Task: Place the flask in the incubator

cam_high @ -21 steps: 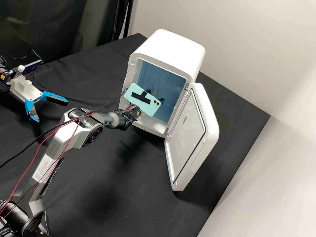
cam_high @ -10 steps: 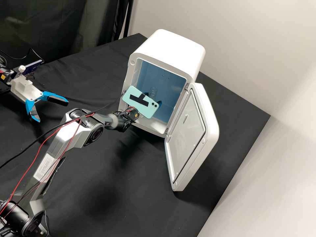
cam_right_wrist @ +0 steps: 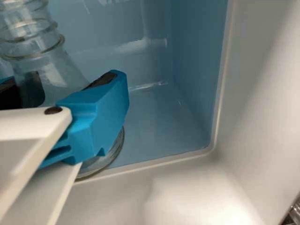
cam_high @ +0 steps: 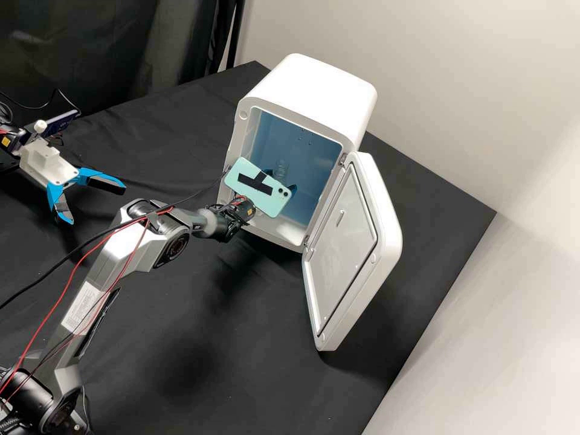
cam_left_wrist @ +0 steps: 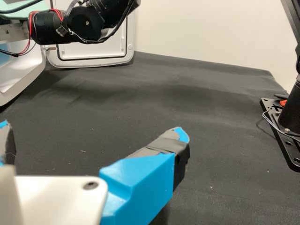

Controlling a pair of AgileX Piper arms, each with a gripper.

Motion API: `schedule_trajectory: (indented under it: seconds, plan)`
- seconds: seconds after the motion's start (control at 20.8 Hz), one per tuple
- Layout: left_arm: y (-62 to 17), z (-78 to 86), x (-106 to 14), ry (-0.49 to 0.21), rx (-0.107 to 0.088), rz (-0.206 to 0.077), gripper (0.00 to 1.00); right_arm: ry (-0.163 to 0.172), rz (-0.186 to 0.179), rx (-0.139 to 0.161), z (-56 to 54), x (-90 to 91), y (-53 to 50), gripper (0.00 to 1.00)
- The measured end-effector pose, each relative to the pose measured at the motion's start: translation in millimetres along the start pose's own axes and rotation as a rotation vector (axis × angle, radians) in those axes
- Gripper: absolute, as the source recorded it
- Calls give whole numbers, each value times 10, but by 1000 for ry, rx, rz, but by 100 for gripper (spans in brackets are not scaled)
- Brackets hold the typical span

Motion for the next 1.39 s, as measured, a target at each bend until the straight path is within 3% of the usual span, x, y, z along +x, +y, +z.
schedule_trajectory:
  seconds: [1.39]
  plan:
    - [-10, 32, 11, -18, 4, -7, 100, 1, 14, 1, 62, 48, 7, 0]
